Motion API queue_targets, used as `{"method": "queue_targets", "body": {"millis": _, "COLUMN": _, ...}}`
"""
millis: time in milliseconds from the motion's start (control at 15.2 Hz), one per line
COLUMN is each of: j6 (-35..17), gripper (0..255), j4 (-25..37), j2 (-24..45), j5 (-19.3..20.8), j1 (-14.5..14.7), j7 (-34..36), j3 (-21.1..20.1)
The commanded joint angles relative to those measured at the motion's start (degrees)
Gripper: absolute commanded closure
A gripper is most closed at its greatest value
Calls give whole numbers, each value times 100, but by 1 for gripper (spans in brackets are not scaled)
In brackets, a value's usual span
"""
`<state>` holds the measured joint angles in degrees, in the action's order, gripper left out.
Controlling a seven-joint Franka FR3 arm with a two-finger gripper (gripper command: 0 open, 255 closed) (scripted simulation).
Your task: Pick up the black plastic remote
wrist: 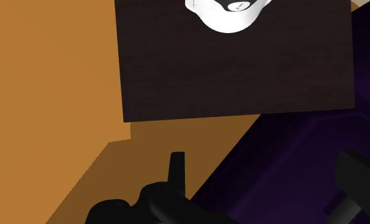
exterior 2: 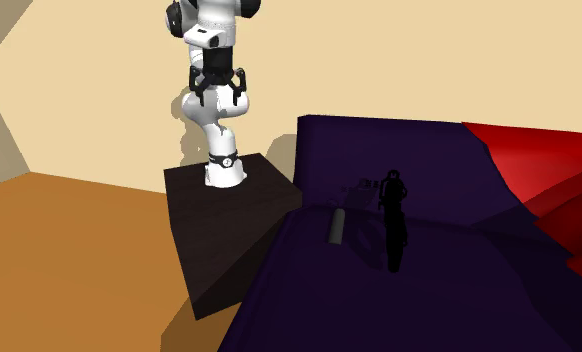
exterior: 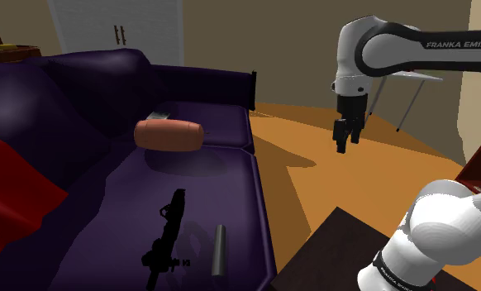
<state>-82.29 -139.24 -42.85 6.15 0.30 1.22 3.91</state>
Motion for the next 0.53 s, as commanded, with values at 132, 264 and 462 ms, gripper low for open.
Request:
{"method": "queue_targets", "body": {"millis": 132, "j6": -298, "gripper": 0, "j4": -296, "j2": -38, "j5": -197, "j1": 27, "j7": 392, "j3": -200}}
{"method": "queue_targets", "body": {"millis": 264, "j6": -616, "gripper": 0, "j4": -562, "j2": -32, "j5": -396, "j1": 63, "j7": 778, "j3": -407}}
{"method": "queue_targets", "body": {"millis": 462, "j6": -1135, "gripper": 0, "j4": -899, "j2": 68, "j5": -694, "j1": 131, "j7": 1346, "j3": -730}}
